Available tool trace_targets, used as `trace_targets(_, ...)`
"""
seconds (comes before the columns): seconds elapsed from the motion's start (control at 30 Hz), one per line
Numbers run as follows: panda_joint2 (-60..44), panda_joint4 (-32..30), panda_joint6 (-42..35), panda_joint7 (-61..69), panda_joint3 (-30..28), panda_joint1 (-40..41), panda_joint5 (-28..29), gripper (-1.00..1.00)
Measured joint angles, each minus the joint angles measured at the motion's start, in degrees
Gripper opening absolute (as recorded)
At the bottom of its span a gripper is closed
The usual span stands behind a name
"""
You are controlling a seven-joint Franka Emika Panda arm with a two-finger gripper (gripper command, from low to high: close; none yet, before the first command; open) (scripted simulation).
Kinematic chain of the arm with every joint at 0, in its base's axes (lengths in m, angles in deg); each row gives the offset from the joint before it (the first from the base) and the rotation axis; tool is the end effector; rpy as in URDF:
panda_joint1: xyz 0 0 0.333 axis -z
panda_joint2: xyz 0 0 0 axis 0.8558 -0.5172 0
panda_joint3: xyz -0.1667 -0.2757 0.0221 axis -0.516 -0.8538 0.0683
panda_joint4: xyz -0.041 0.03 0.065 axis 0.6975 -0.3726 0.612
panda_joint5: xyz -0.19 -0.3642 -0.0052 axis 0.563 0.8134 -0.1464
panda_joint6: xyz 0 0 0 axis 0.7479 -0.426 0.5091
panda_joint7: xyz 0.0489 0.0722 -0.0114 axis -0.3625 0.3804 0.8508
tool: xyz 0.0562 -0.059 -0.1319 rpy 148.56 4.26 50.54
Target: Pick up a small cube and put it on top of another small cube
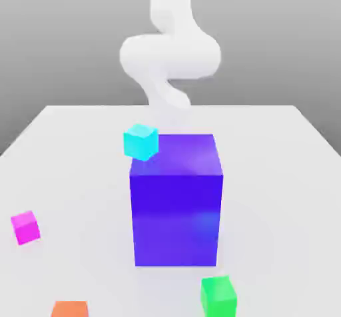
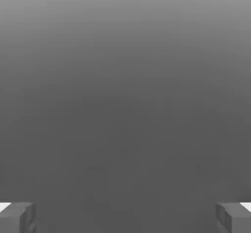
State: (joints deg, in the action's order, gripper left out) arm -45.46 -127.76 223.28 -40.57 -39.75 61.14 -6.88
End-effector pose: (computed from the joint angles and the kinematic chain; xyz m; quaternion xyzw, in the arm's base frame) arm 0.4258 -0.0347 0.6363 -0.8446 0.4013 -0.3270 0.1367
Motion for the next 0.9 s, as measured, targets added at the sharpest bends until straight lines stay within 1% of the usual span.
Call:
trace_targets(0.37,-22.93,-7.51,11.56,-2.90,-10.32,9.56,-0.12,0.00)
trace_targets(0.5,-31.26,-10.19,15.69,-2.83,-14.43,12.69,-1.71,0.00)
trace_targets(0.63,-39.83,-12.86,19.77,-1.62,-17.66,17.59,-4.91,0.00)
trace_targets(0.77,-48.56,-15.45,23.70,0.60,-18.72,22.15,-9.46,0.00)
trace_targets(0.83,-52.87,-15.47,26.27,2.79,-17.22,24.29,-12.75,0.00)
trace_targets(0.9,-57.05,-14.74,29.25,5.24,-14.10,27.04,-16.07,0.00)
